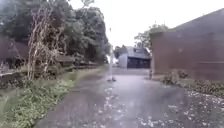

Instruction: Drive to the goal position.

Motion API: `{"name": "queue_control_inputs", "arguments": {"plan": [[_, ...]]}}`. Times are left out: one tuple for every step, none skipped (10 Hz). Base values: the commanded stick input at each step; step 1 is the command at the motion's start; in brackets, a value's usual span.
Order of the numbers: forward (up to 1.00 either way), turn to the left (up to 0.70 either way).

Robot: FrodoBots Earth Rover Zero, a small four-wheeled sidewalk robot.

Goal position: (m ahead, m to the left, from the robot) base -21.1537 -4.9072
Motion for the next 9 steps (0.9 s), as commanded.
{"name": "queue_control_inputs", "arguments": {"plan": [[0.24,-0.95],[0.24,-0.95],[0.24,-0.95],[0.23,-0.94],[0.23,-0.94],[0.21,-0.84],[0.21,-0.84],[0.21,-0.84],[0.21,-0.84]]}}
